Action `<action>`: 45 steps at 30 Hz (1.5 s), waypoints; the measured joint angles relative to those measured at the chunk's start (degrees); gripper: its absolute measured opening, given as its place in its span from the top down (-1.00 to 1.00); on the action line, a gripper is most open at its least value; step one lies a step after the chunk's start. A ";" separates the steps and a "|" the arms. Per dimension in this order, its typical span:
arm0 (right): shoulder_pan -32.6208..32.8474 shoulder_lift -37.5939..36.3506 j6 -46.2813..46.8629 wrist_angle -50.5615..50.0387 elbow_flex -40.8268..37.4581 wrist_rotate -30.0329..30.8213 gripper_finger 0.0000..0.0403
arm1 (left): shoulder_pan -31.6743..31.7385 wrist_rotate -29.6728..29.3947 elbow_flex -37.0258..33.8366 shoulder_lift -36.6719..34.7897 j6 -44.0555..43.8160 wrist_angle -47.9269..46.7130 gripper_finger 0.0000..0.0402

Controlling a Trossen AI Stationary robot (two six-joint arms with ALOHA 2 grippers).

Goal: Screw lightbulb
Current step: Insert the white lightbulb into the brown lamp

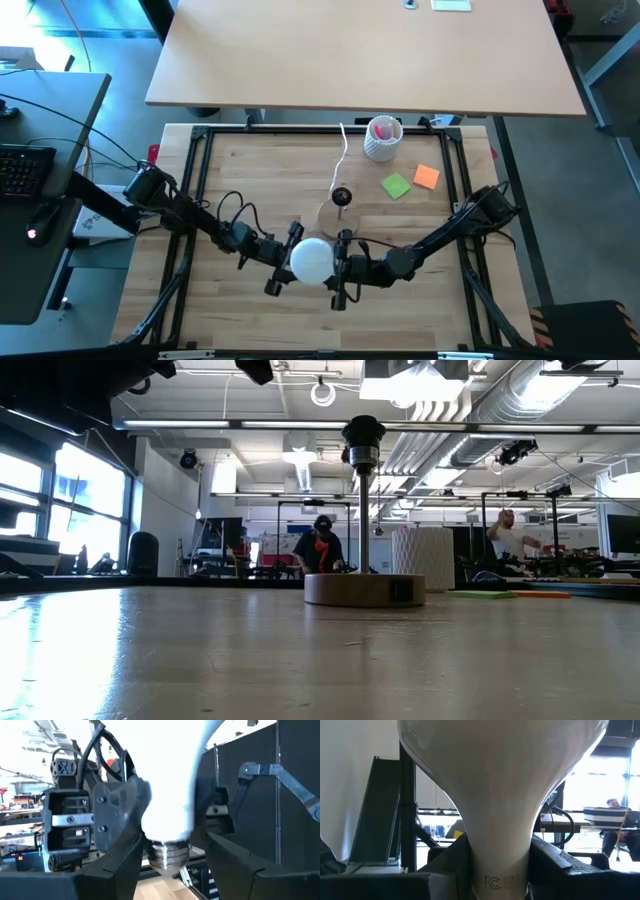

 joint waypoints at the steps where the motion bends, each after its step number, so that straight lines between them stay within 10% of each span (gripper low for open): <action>1: -0.03 0.00 0.02 -0.09 0.00 0.13 0.33 | 0.02 -0.01 0.01 0.00 -0.10 -0.01 0.01; 16: -0.07 0.15 1.38 -1.54 0.00 -0.09 0.33 | -0.59 -0.45 3.26 0.00 0.23 -6.84 0.50; 30: 0.16 -0.57 1.99 -8.79 0.02 0.71 -0.36 | -2.23 -2.78 3.21 -0.02 0.14 -11.59 0.50; 45: 1.04 -8.63 11.08 -28.09 0.00 1.94 -0.40 | -0.07 -2.90 3.21 -0.11 -9.43 -18.83 0.50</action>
